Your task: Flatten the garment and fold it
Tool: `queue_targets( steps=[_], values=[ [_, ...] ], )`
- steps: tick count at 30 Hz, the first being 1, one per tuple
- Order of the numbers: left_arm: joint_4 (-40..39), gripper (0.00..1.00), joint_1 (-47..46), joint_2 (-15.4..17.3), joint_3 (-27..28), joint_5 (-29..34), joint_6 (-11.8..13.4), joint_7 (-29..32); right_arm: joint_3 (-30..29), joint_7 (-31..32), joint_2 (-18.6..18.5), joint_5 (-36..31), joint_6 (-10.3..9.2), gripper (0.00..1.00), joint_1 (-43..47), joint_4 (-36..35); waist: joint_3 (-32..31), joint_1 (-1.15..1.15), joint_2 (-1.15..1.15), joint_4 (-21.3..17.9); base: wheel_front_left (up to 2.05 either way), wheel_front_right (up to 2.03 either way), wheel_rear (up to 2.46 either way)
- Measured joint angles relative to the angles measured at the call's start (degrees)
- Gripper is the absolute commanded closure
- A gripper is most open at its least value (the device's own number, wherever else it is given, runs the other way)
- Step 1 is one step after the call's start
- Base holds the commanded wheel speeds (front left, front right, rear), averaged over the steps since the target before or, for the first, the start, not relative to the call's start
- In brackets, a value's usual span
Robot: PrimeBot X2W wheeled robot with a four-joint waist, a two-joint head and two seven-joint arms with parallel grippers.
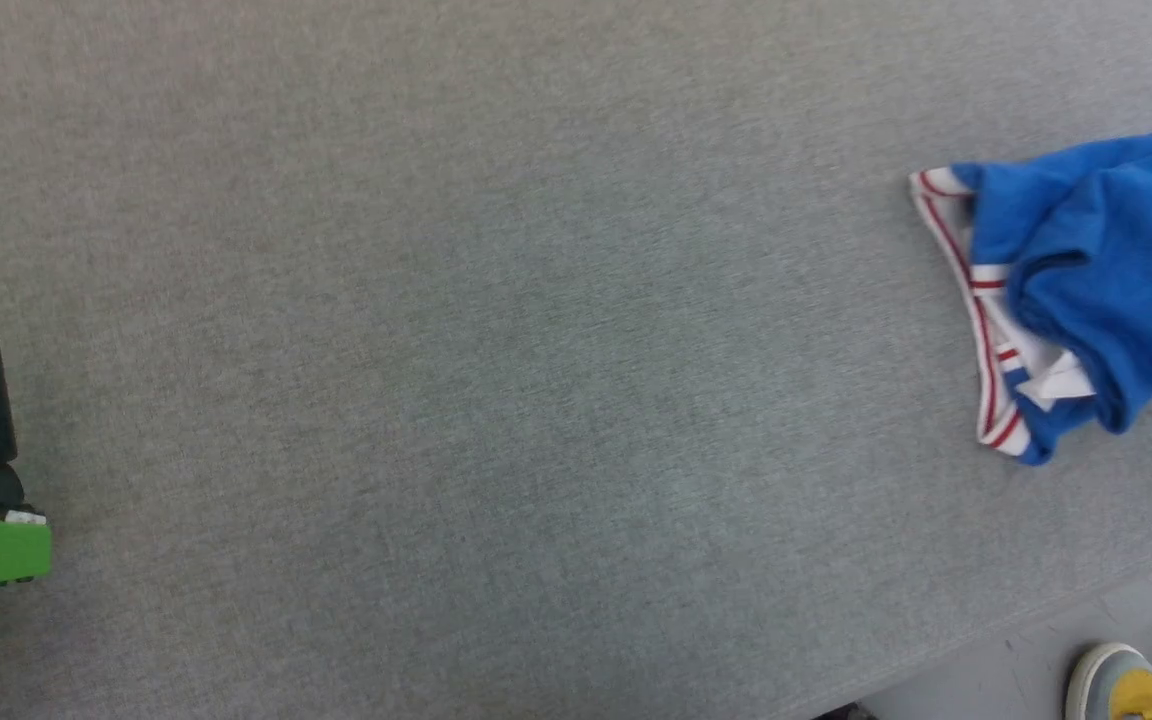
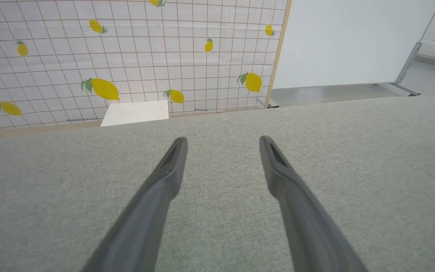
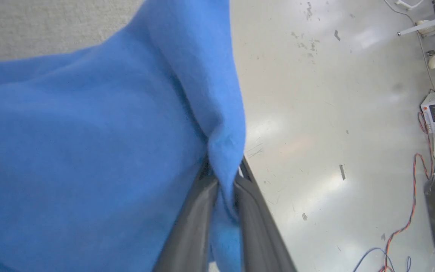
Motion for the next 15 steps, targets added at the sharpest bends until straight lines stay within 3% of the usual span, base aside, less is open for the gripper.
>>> queue_targets(
  steps=[1, 9, 15],
  values=[
    [-0.1, 0.0, 0.01, 0.05, 0.11, -0.12, 0.01, 0.19, -0.93, -0.58, 0.25, -0.91, 0.0, 0.0, -0.04, 0.02, 0.48, 0.0, 0.0, 0.17, 0.0, 0.0, 0.0],
    [1.36, 0.0, 0.03, -0.55, -0.42, -1.02, 0.09, -1.11, -4.03, -5.48, 1.7, -1.51, 0.0, 0.0, -0.94, -3.79, 0.05, 0.0, 0.0, 1.34, 0.0, 0.0, 0.0],
    [6.62, 0.0, -0.37, -4.66, -2.58, -2.07, 0.51, -5.05, 3.41, -14.04, 0.94, 7.17, -0.01, 0.0, -2.2, -16.85, -4.99, 0.0, 0.0, 2.79, 0.0, 0.0, 0.0]
  ],
)
